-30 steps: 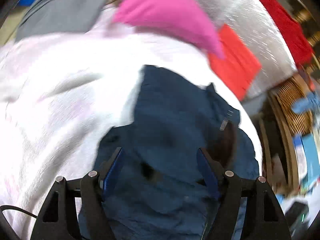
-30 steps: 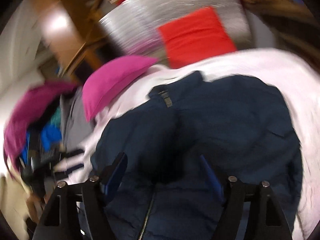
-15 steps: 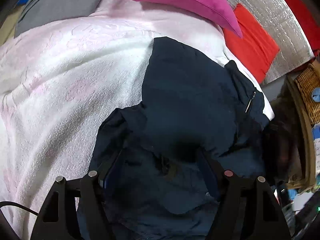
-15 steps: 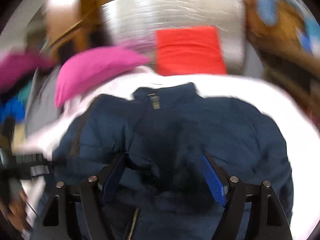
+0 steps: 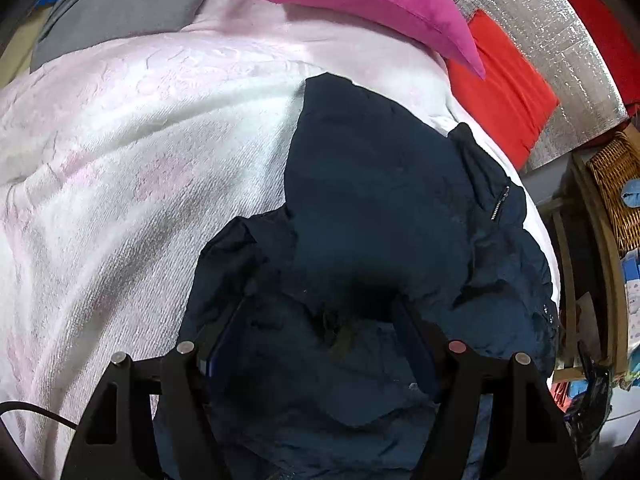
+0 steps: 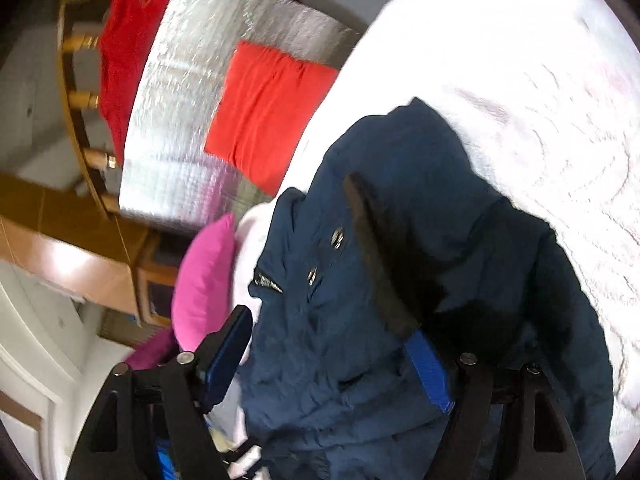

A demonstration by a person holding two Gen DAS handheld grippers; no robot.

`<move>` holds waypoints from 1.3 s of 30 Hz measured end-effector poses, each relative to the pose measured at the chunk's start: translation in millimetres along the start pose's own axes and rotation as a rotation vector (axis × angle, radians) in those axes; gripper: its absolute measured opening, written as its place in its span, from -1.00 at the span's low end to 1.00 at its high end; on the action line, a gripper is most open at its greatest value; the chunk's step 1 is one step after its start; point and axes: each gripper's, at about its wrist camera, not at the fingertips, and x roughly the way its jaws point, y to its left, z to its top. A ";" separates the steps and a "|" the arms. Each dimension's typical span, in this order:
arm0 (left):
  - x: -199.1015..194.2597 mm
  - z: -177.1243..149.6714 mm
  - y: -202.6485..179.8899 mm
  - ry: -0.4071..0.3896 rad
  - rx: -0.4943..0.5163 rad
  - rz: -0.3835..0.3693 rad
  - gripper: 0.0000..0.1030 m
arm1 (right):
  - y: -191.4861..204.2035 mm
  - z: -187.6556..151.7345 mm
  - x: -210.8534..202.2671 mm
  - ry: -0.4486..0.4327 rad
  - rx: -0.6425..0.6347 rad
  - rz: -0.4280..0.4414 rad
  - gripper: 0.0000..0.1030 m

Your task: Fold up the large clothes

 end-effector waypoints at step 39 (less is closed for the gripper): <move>1.6 7.0 2.5 -0.053 0.113 0.097 0.44 | 5.8 -1.6 27.1 0.002 -0.221 -0.174 -0.66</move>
